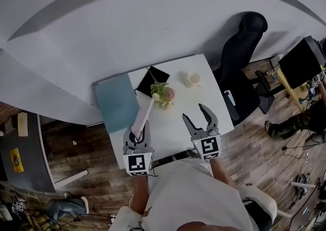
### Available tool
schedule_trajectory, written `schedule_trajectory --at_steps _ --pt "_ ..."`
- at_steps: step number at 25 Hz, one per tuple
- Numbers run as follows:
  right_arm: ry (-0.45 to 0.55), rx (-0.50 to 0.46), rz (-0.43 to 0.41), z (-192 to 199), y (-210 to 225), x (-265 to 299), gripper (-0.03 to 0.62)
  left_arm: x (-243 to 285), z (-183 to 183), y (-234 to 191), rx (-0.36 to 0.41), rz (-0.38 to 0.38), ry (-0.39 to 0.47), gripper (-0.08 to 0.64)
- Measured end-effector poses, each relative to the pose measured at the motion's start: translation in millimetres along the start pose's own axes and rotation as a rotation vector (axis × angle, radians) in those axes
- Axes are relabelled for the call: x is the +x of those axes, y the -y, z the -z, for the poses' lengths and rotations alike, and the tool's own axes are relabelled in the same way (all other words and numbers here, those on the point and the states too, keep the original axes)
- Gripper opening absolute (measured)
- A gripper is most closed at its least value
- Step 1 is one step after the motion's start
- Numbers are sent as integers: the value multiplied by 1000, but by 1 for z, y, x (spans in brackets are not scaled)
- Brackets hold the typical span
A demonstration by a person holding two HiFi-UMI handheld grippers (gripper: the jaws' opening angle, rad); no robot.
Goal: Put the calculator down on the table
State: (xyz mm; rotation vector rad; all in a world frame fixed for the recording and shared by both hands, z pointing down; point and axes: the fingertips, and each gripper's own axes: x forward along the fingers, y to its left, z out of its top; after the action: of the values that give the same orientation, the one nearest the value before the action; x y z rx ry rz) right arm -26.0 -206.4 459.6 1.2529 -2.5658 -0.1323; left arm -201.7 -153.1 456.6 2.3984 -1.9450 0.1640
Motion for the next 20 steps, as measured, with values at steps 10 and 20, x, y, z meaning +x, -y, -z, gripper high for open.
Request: schedule_trajectory --at_steps 10,20 --pt "-20 12 -29 14 16 6 282 20 15 17 -37 11 -42 74" --pt "-84 46 -100 45 14 17 276 32 63 31 -92 6 -157 74"
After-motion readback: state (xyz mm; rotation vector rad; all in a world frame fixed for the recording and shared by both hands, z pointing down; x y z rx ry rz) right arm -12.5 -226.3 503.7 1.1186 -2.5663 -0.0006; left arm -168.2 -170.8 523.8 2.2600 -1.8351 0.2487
